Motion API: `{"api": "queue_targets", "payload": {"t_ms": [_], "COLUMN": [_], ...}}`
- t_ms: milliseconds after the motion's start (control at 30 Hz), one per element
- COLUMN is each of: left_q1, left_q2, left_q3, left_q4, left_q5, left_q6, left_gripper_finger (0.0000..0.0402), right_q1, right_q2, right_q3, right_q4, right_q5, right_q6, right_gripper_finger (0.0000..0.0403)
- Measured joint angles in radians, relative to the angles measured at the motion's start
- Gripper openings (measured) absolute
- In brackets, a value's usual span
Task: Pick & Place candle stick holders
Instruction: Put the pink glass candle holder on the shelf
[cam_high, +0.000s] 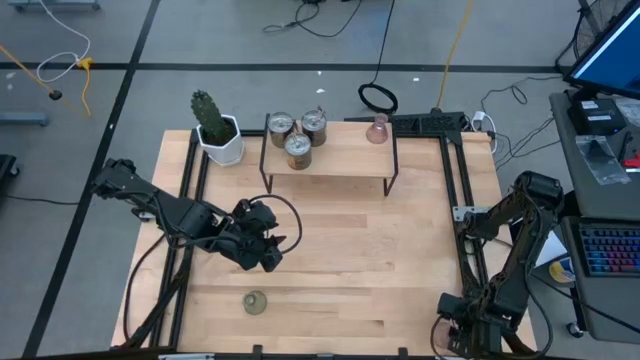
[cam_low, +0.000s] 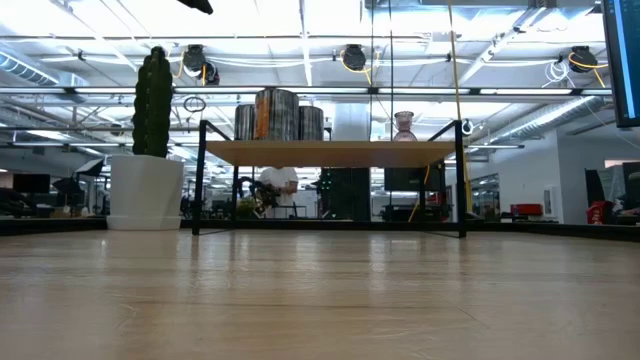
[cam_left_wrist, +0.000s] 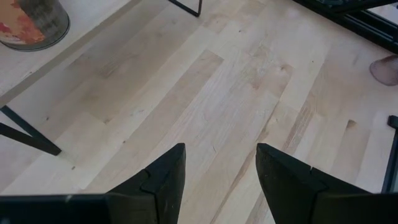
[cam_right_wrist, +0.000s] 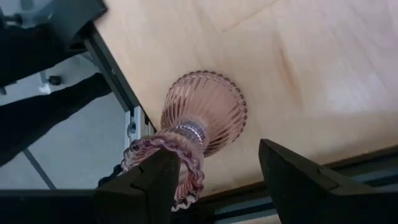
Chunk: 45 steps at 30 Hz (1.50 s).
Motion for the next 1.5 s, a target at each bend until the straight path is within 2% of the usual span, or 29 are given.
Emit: {"api": "queue_targets", "payload": {"t_ms": [233,400,600,800,967,1100,1267,1367,1500], "left_q1": [0.0,0.0,0.0,0.0,0.0,0.0,0.0,0.0,0.003], "left_q2": [0.0,0.0,0.0,0.0,0.0,0.0,0.0,0.006,0.05], "left_q3": [0.0,0.0,0.0,0.0,0.0,0.0,0.0,0.0,0.0], "left_q4": [0.0,0.0,0.0,0.0,0.0,0.013,0.119,0.242,0.424], "left_q5": [0.0,0.0,0.0,0.0,0.0,0.0,0.001,0.005,0.064], "left_q6": [0.017,0.027,0.026,0.026,0.05,0.054,0.19,0.319,0.526], "left_gripper_finger": [0.0195,0.0195,0.0195,0.0195,0.0195,0.0195,0.0196,0.0196,0.0195], "right_q1": [-0.014,-0.041,-0.087,-0.144,-0.207,-0.263,-0.371,-0.465,-0.609], "right_q2": [0.001,0.001,0.001,0.001,-0.005,-0.053,-0.159,-0.197,-0.214], "right_q3": [0.0,0.0,-0.001,-0.001,-0.001,-0.003,0.033,0.061,0.126], "right_q4": [0.001,-0.007,-0.031,-0.034,-0.034,-0.048,-0.056,-0.064,-0.059], "right_q5": [-0.002,-0.005,0.002,0.072,0.076,0.154,0.25,0.235,0.236], "right_q6": [-0.035,-0.033,-0.056,-0.128,-0.189,-0.246,-0.339,-0.445,-0.625], "right_gripper_finger": [0.0208,0.0186,0.0116,0.0025,0.0025,0.0025,0.0024,0.0024,0.0024]}}
